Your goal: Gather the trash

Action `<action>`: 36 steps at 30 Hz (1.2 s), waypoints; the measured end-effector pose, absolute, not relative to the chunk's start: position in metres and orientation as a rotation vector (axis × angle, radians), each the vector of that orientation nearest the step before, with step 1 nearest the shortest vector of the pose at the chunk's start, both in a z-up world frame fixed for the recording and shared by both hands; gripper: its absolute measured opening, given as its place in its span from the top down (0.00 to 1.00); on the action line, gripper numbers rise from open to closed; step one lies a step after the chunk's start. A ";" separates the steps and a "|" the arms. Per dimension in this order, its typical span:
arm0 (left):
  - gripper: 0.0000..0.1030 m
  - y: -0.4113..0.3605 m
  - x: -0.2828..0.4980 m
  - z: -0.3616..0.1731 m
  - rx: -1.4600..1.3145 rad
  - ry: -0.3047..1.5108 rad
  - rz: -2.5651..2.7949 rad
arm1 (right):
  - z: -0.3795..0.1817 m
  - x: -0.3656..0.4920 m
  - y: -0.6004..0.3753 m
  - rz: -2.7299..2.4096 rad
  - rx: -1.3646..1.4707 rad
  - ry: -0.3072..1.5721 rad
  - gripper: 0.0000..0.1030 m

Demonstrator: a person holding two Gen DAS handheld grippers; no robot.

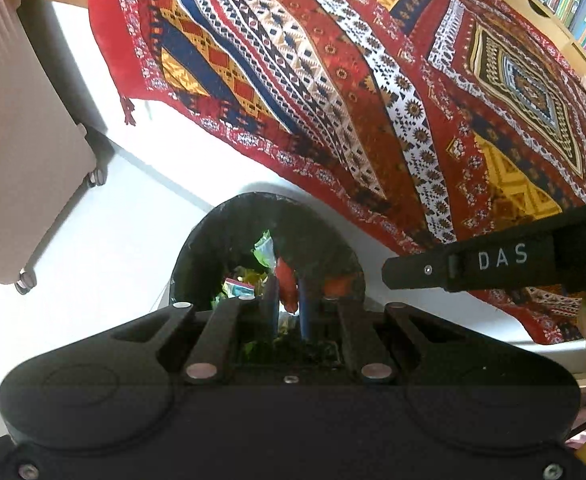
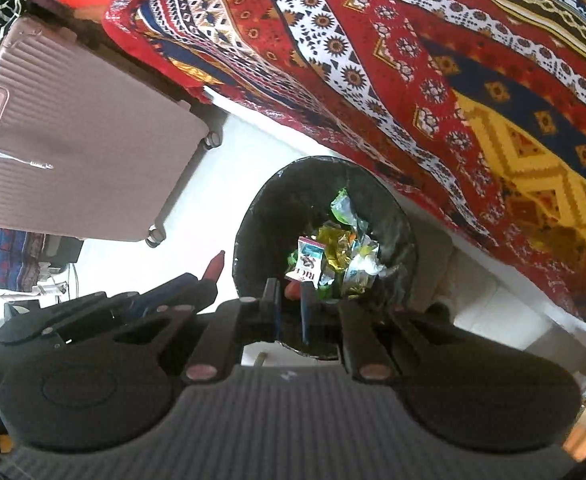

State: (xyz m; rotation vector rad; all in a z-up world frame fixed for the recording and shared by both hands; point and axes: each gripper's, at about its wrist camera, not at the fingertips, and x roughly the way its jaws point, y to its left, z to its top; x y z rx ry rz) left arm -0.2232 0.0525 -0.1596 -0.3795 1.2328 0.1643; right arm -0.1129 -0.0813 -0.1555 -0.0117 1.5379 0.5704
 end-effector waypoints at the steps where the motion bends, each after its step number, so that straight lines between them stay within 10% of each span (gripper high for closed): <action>1: 0.87 0.053 -0.222 -0.160 -0.385 1.237 0.166 | -0.156 -0.112 -0.082 0.565 -0.010 1.538 0.82; 5: 0.79 0.054 -0.219 -0.162 -0.388 1.245 0.185 | -0.160 -0.108 -0.084 0.564 -0.005 1.542 0.60; 13: 0.51 0.057 -0.211 -0.164 -0.384 1.259 0.213 | -0.163 -0.105 -0.090 0.540 -0.005 1.545 0.50; 36: 0.44 0.054 -0.205 -0.171 -0.341 1.290 0.218 | -0.165 -0.098 -0.097 0.485 0.011 1.546 0.35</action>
